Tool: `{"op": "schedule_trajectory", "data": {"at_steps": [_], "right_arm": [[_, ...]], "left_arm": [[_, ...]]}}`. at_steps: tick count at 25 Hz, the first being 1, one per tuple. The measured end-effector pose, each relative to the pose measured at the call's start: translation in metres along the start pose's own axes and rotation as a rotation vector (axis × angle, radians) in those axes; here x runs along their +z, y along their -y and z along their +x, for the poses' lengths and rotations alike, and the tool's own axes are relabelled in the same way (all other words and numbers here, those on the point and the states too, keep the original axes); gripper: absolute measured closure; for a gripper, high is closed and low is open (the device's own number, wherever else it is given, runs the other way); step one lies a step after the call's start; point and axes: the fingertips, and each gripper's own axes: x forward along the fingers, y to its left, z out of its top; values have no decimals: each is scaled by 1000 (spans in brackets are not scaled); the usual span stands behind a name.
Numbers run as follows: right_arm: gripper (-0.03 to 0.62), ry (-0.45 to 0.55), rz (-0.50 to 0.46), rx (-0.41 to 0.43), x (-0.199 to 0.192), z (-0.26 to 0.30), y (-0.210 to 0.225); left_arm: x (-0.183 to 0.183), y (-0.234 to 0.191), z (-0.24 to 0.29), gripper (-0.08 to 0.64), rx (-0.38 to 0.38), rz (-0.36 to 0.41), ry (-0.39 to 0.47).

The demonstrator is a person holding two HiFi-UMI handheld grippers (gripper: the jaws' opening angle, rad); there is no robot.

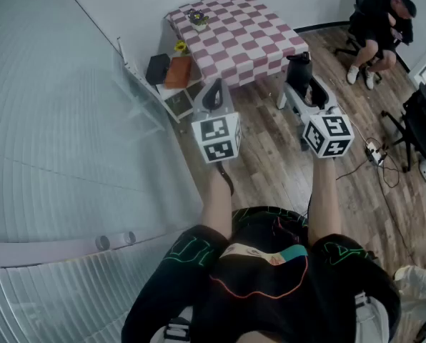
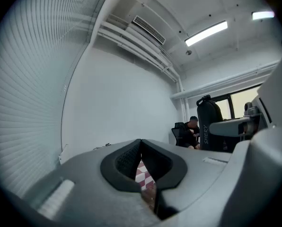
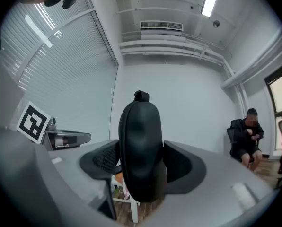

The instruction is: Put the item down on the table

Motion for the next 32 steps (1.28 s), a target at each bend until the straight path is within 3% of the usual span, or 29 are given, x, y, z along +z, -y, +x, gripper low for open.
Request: {"op": "schedule_trajectory", "data": {"at_steps": [5, 10, 15, 19, 32], "right_arm": [[301, 19, 35, -2, 0, 1, 6], [301, 29, 56, -6, 2, 3, 14], [301, 53, 79, -3, 5, 3, 14], [301, 54, 82, 10, 6, 8, 15], [301, 59, 105, 84, 1, 16, 24]], "left_arm": [[-3, 6, 4, 551, -18, 7, -13], [4, 12, 4, 551, -13, 125, -3], [5, 7, 2, 551, -9, 124, -5], [9, 7, 3, 551, 9, 186, -5], [-6, 16, -3, 551, 42, 185, -36]]}}
